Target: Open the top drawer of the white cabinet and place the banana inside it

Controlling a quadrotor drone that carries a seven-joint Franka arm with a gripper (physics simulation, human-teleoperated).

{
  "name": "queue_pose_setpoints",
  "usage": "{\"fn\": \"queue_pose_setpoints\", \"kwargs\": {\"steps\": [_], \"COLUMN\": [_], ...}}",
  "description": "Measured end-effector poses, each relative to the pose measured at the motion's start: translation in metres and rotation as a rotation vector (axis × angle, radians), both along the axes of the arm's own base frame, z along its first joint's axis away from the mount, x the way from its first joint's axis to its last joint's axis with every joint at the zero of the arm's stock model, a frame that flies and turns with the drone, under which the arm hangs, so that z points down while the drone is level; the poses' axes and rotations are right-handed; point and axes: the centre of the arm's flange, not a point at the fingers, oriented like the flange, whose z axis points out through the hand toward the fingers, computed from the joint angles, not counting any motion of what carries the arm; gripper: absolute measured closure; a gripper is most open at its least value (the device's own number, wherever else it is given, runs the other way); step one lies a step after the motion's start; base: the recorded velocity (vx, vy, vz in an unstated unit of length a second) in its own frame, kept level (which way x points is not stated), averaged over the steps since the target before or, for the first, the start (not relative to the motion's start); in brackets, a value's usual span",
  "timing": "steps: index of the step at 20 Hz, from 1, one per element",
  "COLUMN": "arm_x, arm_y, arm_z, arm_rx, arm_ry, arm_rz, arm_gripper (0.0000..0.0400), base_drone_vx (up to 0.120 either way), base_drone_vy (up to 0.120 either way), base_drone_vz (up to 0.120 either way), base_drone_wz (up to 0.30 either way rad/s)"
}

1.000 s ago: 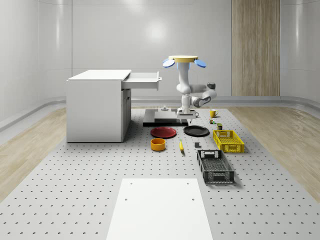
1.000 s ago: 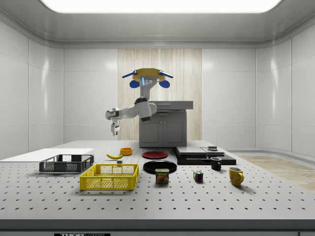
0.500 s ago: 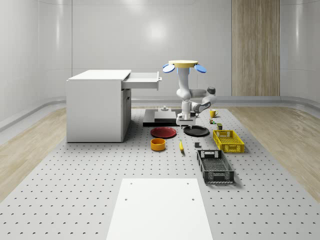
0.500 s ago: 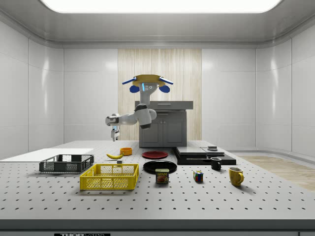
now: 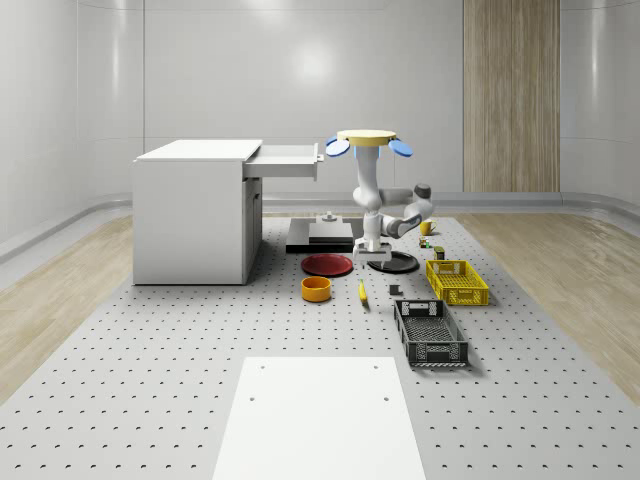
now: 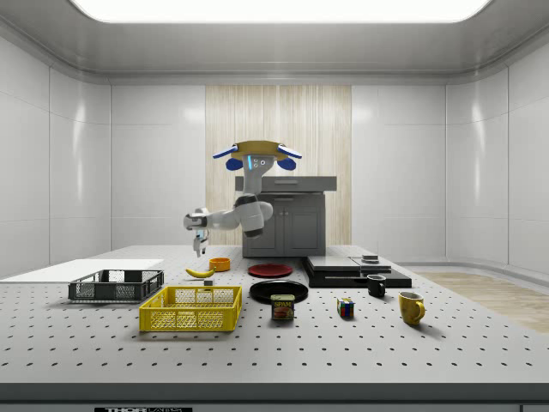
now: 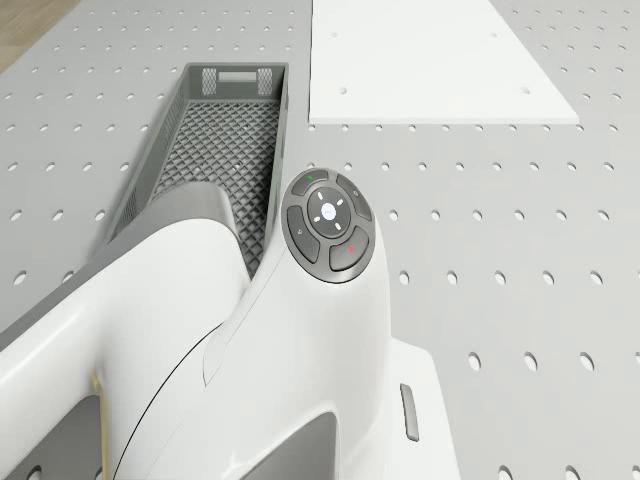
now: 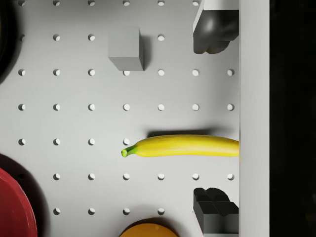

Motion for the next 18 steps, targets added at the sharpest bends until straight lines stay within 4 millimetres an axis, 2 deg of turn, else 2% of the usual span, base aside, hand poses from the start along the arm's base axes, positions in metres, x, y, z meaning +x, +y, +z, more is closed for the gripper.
{"fn": "queue_pose_setpoints", "kwargs": {"steps": [8, 12, 18], "arm_x": [0.0, 0.0, 0.0], "arm_y": [0.0, 0.01, 0.035], "arm_z": [0.0, 0.0, 0.002], "arm_rx": [0.0, 0.0, 0.0], "arm_ry": [0.0, 0.0, 0.0], "arm_rz": [0.0, 0.0, 0.0], "arm_gripper": [0.0, 0.0, 0.0], "base_drone_vx": [0.0, 0.0, 0.0], "base_drone_vy": [0.0, 0.0, 0.0], "base_drone_vz": [-0.115, 0.0, 0.0], "base_drone_wz": [0.0, 0.0, 0.0]}}
